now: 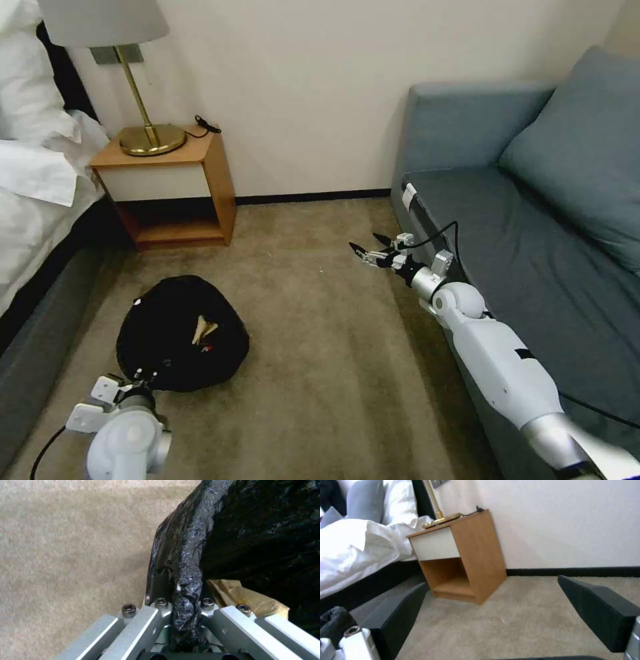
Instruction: Pick up the trash bin, then pick up the garbage on the floor and place it into the trash bin.
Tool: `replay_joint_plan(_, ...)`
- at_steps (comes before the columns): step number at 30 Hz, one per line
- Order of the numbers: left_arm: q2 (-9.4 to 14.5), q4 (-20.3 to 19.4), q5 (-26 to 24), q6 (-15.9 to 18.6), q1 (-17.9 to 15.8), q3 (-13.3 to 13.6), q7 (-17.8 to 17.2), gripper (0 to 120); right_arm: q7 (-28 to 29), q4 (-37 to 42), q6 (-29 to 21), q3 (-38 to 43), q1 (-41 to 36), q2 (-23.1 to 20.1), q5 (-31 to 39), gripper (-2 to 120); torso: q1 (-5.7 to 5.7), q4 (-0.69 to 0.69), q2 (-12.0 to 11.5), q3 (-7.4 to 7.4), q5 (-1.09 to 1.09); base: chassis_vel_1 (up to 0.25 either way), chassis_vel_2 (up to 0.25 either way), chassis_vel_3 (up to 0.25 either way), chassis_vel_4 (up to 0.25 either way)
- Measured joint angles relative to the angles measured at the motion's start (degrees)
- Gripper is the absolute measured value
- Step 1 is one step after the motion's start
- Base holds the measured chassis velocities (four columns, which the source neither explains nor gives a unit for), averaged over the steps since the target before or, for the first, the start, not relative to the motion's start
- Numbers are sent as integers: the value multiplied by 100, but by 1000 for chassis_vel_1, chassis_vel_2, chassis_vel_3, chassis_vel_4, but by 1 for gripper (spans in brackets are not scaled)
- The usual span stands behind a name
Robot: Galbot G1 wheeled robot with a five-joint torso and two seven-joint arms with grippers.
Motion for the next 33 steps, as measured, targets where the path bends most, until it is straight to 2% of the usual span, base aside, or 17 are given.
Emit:
replay_joint_plan(6,208,136,-35,-18,6,-6,-30,3,48,150,-31,73,-154,11,-87,100,0,-1,0,0,1,0,0,0,0)
replay_joint_plan(10,296,241,33,-27,-28,-30,-177,3,51,193,-29,108,-245,22,-118,100,0,-1,0,0,0,0,0,0,0)
replay_joint_plan(12,333,250,174,-28,-46,-66,-297,10,51,197,-20,114,-285,19,-119,100,0,-2,0,0,1,0,0,0,0)
replay_joint_plan(13,333,250,174,-28,-46,-66,-297,10,51,197,-20,114,-285,19,-119,100,0,-2,0,0,1,0,0,0,0)
replay_joint_plan(14,339,232,275,-29,-45,-94,-334,16,43,201,-5,114,-312,9,-114,100,0,-1,0,0,2,0,0,0,0)
replay_joint_plan(15,322,93,424,-29,-21,-164,-375,28,22,224,34,107,-351,-30,-66,100,0,-1,0,0,2,0,0,0,0)
replay_joint_plan(17,292,15,551,-23,1,-182,-417,31,2,235,44,98,-368,-57,-43,100,0,-2,0,0,2,0,0,0,0)
replay_joint_plan(20,166,-309,967,44,144,-192,-494,47,-67,272,46,48,-396,-169,57,100,0,-1,0,0,1,0,0,0,0)
replay_joint_plan(21,166,-309,967,44,144,-192,-494,47,-67,272,46,48,-396,-169,57,100,0,-1,0,0,1,0,0,0,0)
replay_joint_plan(25,-3,-666,1420,29,267,-169,-507,65,-113,396,69,30,-460,-297,187,100,0,-1,0,0,0,0,0,0,0)
replay_joint_plan(26,-3,-666,1420,29,267,-169,-507,65,-113,396,69,30,-460,-297,187,100,0,-1,0,0,0,0,0,0,0)
replay_joint_plan(29,-88,-973,1687,-64,386,-129,-516,78,-114,559,134,49,-625,-398,290,100,0,-1,0,0,1,0,0,0,0)
replay_joint_plan(30,-100,-1085,1931,-157,437,-108,-494,84,-108,649,169,73,-728,-435,392,100,0,-1,0,0,1,0,0,0,0)
replay_joint_plan(31,-100,-1085,1931,-157,437,-108,-494,84,-108,649,169,73,-728,-435,392,100,0,-1,0,0,1,0,0,0,0)
replay_joint_plan(33,-91,-1240,2395,-389,521,-71,-332,93,-7,816,201,124,-901,-480,547,100,0,0,0,0,1,0,0,0,0)
